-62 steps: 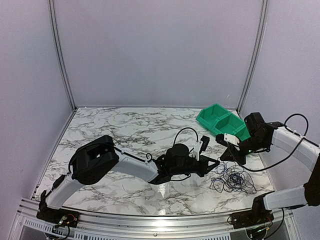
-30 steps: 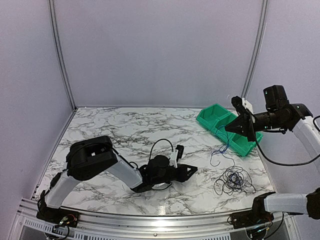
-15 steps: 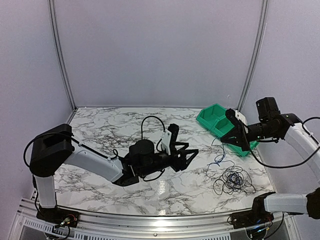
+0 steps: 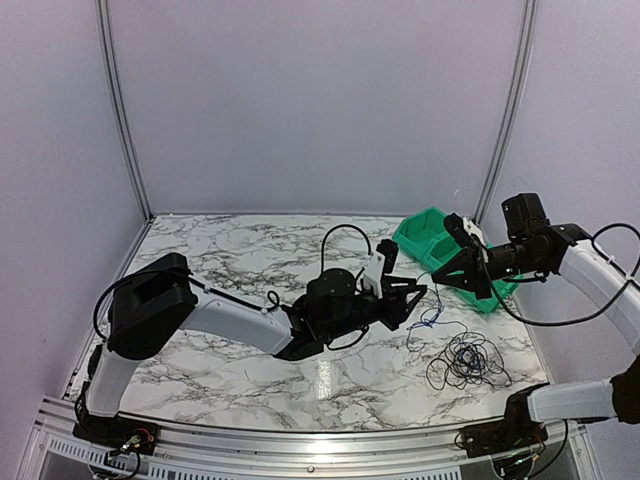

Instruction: Untangle the cables

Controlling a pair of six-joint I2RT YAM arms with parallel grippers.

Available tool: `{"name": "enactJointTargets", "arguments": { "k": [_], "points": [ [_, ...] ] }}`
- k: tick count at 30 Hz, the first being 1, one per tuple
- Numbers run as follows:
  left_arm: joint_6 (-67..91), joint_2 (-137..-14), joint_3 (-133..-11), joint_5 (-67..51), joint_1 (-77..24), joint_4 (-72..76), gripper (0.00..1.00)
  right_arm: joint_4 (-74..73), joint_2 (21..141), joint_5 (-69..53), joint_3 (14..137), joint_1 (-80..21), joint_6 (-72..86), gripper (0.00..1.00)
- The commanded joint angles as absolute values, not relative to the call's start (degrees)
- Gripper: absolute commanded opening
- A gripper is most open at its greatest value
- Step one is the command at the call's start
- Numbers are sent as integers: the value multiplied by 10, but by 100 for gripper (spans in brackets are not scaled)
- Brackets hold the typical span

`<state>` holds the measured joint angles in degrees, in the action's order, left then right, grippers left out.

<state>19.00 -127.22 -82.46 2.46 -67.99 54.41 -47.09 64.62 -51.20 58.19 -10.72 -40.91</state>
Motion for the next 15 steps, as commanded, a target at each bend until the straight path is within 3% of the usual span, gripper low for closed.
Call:
{"name": "enactJointTargets", "arguments": {
  "k": [1, 6, 10, 15],
  "points": [
    [215, -1300, -861, 28, -683, 532, 31, -465, 633, -535, 603, -113, -397, 0],
    [231, -1322, -892, 50, -683, 536, 26, -486, 621, -541, 597, -113, -408, 0],
    [244, -1343, -918, 14, -683, 564, 36, -490, 611, -523, 587, -113, -415, 0],
    [279, -1337, -896, 7, -684, 599, 36, -479, 605, -518, 582, -114, -404, 0]
  ]
}}
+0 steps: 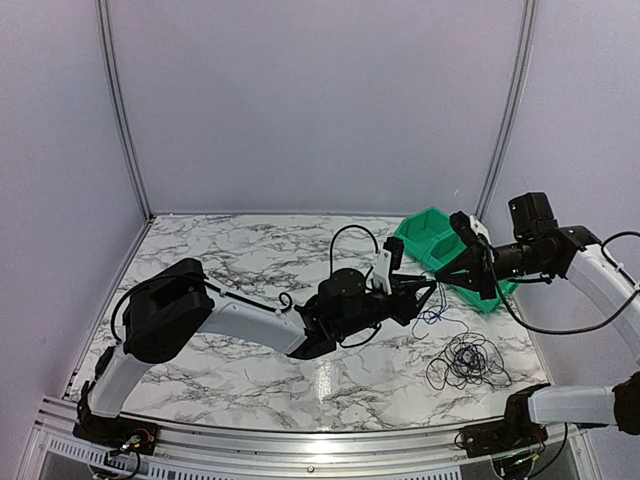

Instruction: Untangle the cables

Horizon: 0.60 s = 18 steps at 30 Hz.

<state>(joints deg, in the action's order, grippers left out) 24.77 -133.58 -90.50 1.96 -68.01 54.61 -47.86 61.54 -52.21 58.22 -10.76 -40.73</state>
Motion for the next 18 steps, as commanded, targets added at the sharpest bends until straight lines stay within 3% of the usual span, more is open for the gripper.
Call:
{"name": "enactJointTargets", "arguments": {
  "k": [1, 9, 18],
  "points": [
    [286, -1332, -884, 8, -684, 608, 36, -473, 603, -517, 582, -113, -400, 0],
    [285, -1295, -801, 2, -687, 669, 39, -428, 590, -493, 568, -114, -365, 0],
    [282, -1297, -807, 4, -687, 702, 42, -425, 598, -495, 558, -113, -362, 0]
  ]
}}
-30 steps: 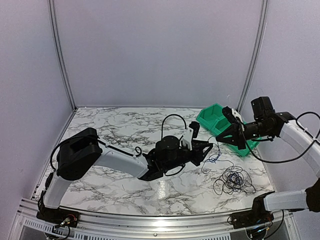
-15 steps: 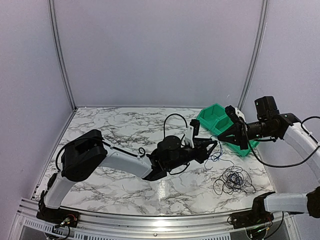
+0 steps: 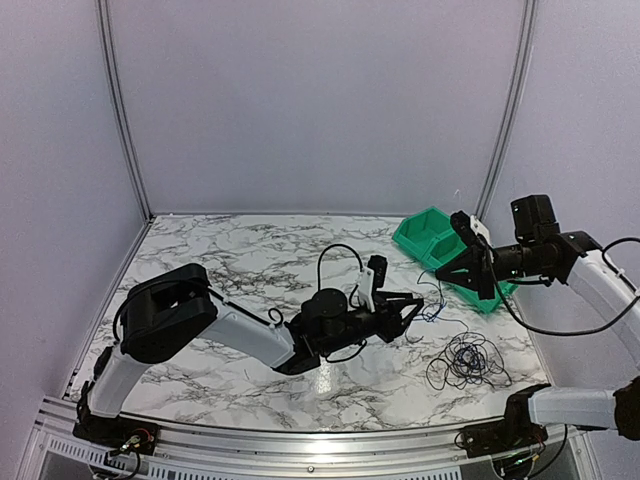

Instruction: Untangle the cables

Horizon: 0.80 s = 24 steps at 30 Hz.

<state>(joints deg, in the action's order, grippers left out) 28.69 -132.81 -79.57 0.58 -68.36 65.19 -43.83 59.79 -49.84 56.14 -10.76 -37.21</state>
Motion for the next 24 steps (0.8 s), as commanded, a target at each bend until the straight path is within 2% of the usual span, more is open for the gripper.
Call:
{"name": "enactJointTargets", "arguments": {
  "k": [1, 8, 17, 24],
  "points": [
    [282, -1298, -810, 6, -687, 705, 43, -426, 599, -496, 557, -114, -362, 0],
    [287, -1326, -861, 17, -687, 703, 42, -420, 598, -501, 541, -113, -362, 0],
    [314, -1370, -926, 50, -686, 671, 25, -432, 589, -531, 543, -113, -368, 0],
    [314, -1374, -917, 36, -686, 691, 22, -411, 581, -517, 538, -113, -349, 0]
  ]
}}
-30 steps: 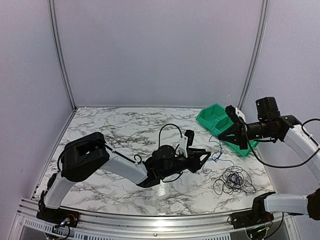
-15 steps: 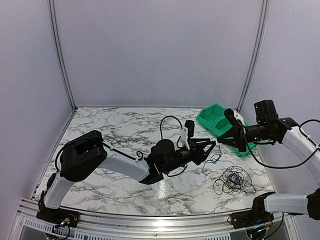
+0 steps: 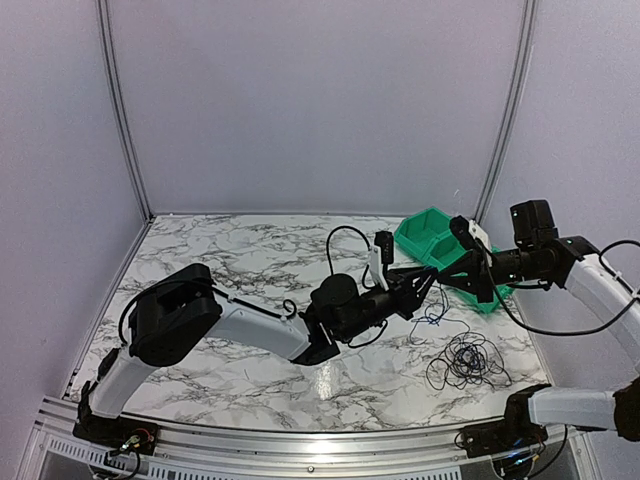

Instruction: Untangle the cables

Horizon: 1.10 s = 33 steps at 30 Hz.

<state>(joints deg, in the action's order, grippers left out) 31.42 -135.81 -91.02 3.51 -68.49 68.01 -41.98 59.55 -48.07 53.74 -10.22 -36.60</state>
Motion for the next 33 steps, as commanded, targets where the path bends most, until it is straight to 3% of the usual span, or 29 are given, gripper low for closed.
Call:
{"name": "enactJointTargets", "arguments": {
  "k": [1, 7, 19, 30, 33],
  "points": [
    [312, -1373, -913, 32, -687, 703, 22, -403, 581, -508, 537, -113, -341, 0],
    [306, -1368, -891, 11, -688, 745, 33, -381, 597, -488, 530, -113, -325, 0],
    [303, -1368, -869, 14, -691, 763, 35, -371, 603, -483, 537, -113, -312, 0],
    [313, -1376, -871, 104, -688, 726, 19, -389, 591, -536, 542, -113, -316, 0],
    [323, -1389, -900, 112, -684, 705, 25, -403, 586, -550, 542, -113, -327, 0]
  ]
}}
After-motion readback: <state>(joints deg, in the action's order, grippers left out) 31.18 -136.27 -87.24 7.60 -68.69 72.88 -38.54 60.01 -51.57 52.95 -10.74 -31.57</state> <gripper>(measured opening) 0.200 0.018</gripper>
